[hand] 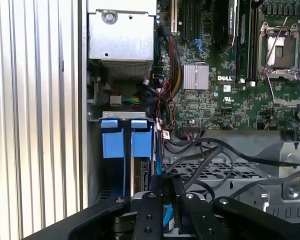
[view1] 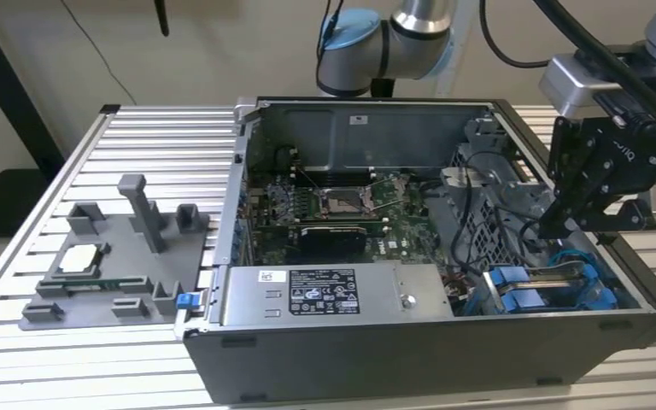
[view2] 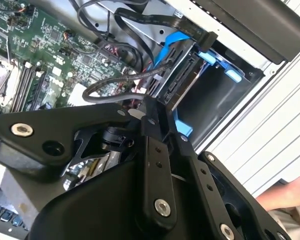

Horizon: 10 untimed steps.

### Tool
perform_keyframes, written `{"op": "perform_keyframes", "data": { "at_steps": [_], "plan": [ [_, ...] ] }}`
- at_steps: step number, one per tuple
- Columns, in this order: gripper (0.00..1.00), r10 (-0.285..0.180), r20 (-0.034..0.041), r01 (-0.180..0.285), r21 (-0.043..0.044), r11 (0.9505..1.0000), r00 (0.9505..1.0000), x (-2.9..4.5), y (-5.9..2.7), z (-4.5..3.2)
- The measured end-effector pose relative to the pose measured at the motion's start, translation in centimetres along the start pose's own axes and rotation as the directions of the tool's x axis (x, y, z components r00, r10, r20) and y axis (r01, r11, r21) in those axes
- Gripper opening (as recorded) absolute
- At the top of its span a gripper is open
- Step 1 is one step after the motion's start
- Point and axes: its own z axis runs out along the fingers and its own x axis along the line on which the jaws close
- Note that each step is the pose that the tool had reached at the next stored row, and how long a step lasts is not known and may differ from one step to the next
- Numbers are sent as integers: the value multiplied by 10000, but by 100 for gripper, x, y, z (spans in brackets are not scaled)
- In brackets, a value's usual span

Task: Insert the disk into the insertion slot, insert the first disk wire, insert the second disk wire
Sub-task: 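Insert the disk into the insertion slot, then insert the first disk wire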

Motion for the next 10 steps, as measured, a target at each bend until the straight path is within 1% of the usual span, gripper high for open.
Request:
{"op": "perform_keyframes", "data": {
  "at_steps": [7, 10],
  "plan": [
    [0, 0, -2, 0, 0, 10000, 10000, 0, -2, 1],
    [0, -1, 0, 1, 0, 10000, 10000, 3, -2, 14]
  ]
}}
